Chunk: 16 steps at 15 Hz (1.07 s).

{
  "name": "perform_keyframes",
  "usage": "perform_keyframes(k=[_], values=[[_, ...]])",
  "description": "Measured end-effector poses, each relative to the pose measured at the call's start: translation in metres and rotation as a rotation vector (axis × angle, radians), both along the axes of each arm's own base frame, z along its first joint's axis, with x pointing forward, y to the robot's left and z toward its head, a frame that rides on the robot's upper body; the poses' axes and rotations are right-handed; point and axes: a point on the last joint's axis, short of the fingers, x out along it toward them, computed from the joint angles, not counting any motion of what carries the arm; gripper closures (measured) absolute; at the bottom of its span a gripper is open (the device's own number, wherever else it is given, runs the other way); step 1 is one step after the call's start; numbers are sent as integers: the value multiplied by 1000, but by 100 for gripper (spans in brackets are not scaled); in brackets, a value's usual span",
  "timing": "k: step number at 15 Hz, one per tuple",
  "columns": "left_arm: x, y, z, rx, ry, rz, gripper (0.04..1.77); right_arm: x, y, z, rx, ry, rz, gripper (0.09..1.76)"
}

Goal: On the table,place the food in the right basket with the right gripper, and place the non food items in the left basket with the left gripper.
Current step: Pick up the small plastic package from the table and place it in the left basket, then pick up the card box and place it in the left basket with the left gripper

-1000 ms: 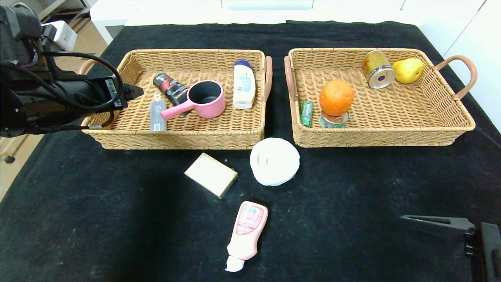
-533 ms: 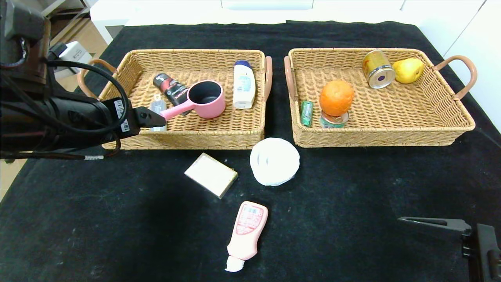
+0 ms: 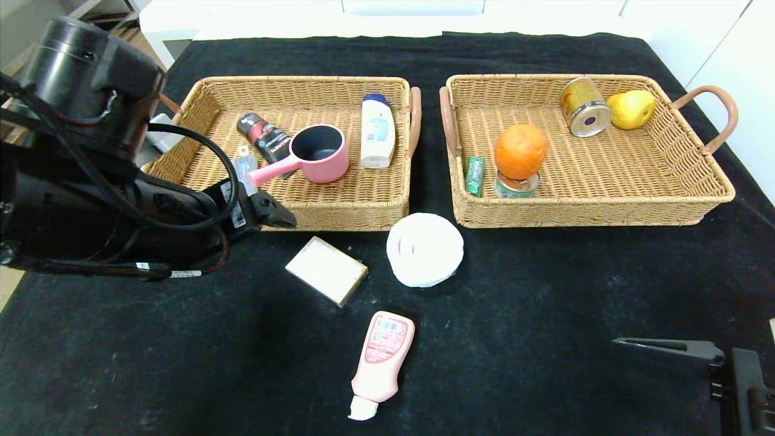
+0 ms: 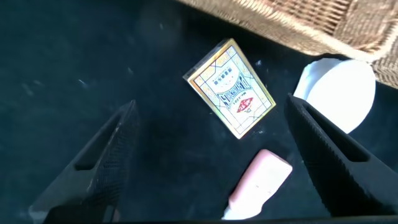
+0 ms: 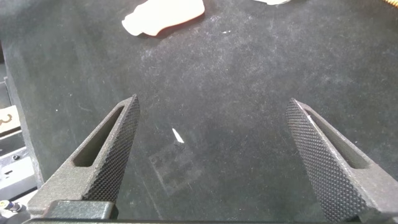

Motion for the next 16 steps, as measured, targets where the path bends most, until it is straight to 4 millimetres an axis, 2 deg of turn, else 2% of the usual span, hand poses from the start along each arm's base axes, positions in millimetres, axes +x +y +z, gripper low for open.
perform_keyframes(k=[6,10,16], values=[[26,-16,-19,-35,92,63,11,2,1,-2,-6,11,-1,14],[36,-27,-16,-36,152,93,11,3,2,-2,-9,15,0,14],[55,-57,-29,-36,172,143,10,3,2,-1,-4,8,-1,14]])
